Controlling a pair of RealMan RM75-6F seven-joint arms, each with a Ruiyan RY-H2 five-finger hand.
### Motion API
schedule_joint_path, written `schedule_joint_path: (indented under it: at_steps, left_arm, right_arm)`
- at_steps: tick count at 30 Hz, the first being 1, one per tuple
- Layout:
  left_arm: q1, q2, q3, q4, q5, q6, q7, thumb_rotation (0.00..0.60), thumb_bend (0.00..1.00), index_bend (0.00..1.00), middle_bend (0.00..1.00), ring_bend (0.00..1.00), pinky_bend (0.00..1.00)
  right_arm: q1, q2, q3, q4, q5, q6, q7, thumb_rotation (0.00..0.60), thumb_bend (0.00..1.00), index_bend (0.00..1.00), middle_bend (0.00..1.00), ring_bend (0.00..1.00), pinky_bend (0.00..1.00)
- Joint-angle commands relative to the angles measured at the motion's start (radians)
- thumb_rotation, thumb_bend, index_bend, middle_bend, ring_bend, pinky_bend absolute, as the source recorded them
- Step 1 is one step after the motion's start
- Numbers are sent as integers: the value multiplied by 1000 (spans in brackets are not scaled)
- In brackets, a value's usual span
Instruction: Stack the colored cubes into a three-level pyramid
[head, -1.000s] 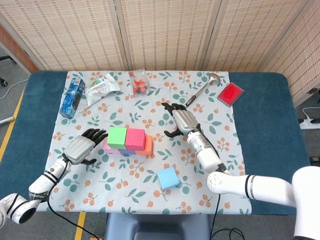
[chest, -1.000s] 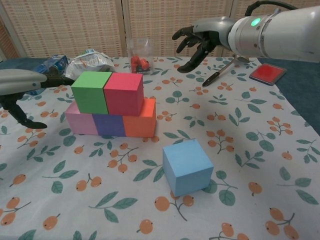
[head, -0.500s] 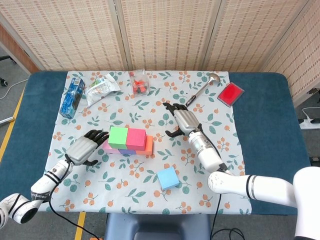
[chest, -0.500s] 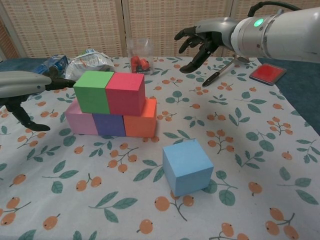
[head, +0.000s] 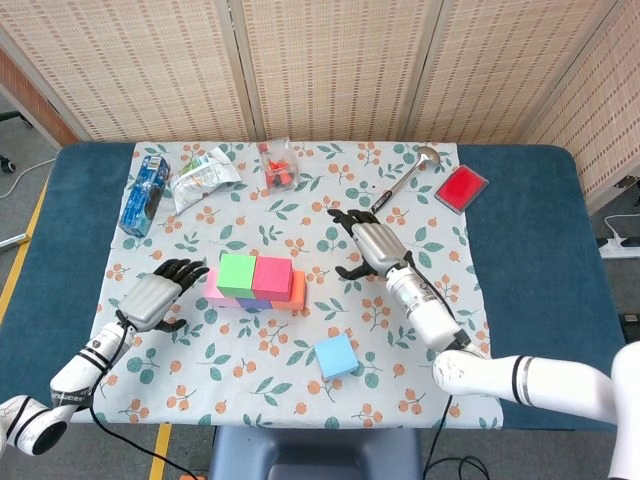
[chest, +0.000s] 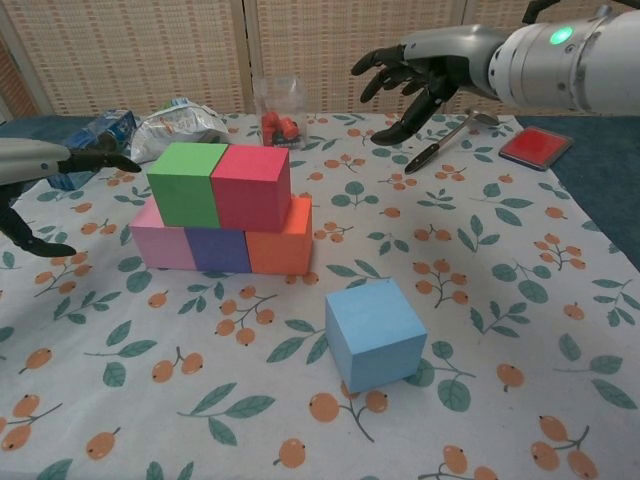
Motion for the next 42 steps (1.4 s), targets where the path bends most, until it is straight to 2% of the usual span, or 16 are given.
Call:
schedule_joint_path:
  at_steps: [1,8,13,16,21,25,31,42]
  left_arm:
    - [37,22,4,-11,-18,40,-29,600,250,45,27,0,88]
    - [133,55,5,-44,-37,165,-74,600,248,60,27,0,88]
    - [193,58,-2,-66,-51,249,-75,600,248,70,31,0,88]
    - [215,59,-1,-76,-52,271,-78,600,247,71,31,0,89]
    - [237,57,2,-86,-54,278,-83,600,247,71,31,0,88]
    - [250,55,3,-88,-52,281,-90,600,248,70,31,0,89]
    - [264,54,0,-85,-45,289,-101,600,248,70,31,0,89]
    - [285,43,1,-65,-24,299,-129,600,247,71,31,0,89]
  right_arm:
    - [-106,115,-35,-112,-223,-53,116,600,218,5,128,0,0]
    - [-262,222,-132,-193,-601,-6,289,600,190,88,168,0,78]
    - [-317,233,-222,-154,-835,36,388,600,97,131,187,9,129]
    - [-326,215,-262,-109,-918,53,400,600,54,131,187,9,140]
    - [-320,167,-305,-43,-985,42,403,600,32,123,186,9,145]
    - [-319,121,-314,-3,-1009,54,379,600,31,90,185,10,146]
    - [-305,64,-308,22,-1001,43,355,600,29,57,179,9,147]
    - [-287,-74,-277,66,-921,15,255,600,29,69,178,11,147]
